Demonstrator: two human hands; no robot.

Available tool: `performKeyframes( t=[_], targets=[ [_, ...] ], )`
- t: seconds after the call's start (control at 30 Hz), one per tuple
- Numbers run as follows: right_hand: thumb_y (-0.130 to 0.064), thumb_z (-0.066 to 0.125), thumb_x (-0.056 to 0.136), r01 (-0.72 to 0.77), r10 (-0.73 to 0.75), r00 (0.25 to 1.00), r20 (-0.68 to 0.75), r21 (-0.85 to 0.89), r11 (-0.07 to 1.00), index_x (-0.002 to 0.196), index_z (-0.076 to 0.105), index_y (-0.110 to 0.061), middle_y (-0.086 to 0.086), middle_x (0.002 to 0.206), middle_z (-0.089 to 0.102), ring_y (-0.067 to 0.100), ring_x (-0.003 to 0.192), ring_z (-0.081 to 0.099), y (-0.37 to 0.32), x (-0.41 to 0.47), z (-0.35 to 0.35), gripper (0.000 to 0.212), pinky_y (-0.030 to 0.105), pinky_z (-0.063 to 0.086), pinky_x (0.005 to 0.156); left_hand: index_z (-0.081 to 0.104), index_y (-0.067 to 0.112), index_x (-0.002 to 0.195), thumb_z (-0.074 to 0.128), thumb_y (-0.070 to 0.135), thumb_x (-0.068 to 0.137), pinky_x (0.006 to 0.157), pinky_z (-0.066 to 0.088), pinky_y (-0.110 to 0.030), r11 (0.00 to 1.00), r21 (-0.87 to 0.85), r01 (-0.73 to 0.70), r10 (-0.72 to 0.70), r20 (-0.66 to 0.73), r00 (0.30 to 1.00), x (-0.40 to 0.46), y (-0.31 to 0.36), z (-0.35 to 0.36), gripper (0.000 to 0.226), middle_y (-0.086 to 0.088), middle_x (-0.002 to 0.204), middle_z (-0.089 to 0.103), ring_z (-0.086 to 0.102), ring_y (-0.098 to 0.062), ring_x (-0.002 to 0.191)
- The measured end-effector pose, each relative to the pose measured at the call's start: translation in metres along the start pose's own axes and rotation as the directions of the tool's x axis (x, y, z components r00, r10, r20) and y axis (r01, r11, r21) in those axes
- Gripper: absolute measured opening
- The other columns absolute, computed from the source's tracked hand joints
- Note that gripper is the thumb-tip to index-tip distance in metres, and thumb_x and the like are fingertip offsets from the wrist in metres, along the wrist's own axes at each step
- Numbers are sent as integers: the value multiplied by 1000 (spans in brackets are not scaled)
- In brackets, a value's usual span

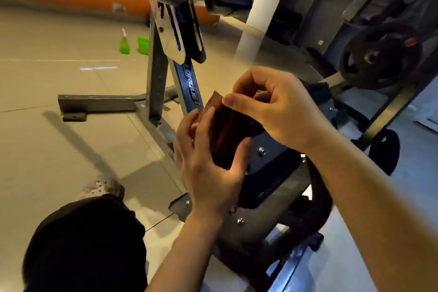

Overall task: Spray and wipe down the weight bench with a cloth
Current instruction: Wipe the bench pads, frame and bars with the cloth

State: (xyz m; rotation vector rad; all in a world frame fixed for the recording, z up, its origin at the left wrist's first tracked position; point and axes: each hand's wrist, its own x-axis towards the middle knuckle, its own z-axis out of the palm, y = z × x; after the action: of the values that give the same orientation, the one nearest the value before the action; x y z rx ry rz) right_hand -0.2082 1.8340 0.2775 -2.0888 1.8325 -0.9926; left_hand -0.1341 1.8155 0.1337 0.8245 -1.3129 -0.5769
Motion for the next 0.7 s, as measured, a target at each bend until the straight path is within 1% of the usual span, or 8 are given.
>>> performKeyframes(
  t=[0.1,0.23,0.3,0.37,0.43,0.5,0.6,0.7],
  targets=[
    [-26,66,90,21,-22,1000,23,44,999,87,58,-22,-2,86,63,15,84,63,-4,2,2,9,33,58,75,41,18,140,62,57,78,102,41,-47,990,113,-87,79,70,994,9,4,-2,76,-5,139,40,41,-20,127],
    [-30,66,88,90,-90,994,56,-1,996,85,57,-24,-4,85,62,13,84,61,-11,9,10,12,29,56,74,43,8,143,55,34,88,107,41,-37,991,-133,-30,42,82,996,11,5,2,62,-6,142,45,43,-14,132],
    [-32,63,90,90,-90,995,36,16,996,91,59,-19,-3,82,63,13,78,63,-7,11,14,14,26,56,68,41,13,145,49,35,92,110,39,-39,944,-299,140,-109,117,987,-1,3,2,59,-5,145,45,41,-16,135],
    [-35,54,97,106,-105,991,-88,-1,994,100,58,-16,-9,81,61,7,77,63,7,10,18,20,18,54,69,35,26,147,48,65,86,109,40,-44,789,-414,455,-376,261,889,-29,2,5,74,-1,145,44,41,-17,135],
    [-36,43,101,88,-93,962,-256,-32,996,112,57,-14,-18,95,57,-3,90,59,33,2,26,29,12,47,80,34,35,146,46,92,64,115,32,-45,605,-407,684,-571,378,729,-61,-1,10,100,7,143,46,40,-13,135],
    [-38,36,99,-26,39,942,-333,44,999,128,53,-18,-16,120,53,-2,114,50,61,-11,39,40,22,42,101,26,44,146,42,100,51,120,22,-40,572,-358,738,-633,379,675,-88,5,14,112,16,149,37,30,-3,140],
    [-41,30,100,-49,49,929,-366,8,999,140,39,-31,-13,147,35,8,142,28,84,-30,60,42,48,24,118,11,52,144,33,97,62,122,13,-38,693,-310,651,-571,316,758,-104,19,15,96,20,158,16,10,2,145],
    [-41,27,99,2,10,901,-433,27,1000,137,37,-34,-6,151,39,10,144,28,88,-32,68,40,53,23,117,21,39,149,32,90,72,120,17,-42,731,-323,602,-528,291,798,-90,14,17,94,13,156,27,18,-4,145]
  ],
)
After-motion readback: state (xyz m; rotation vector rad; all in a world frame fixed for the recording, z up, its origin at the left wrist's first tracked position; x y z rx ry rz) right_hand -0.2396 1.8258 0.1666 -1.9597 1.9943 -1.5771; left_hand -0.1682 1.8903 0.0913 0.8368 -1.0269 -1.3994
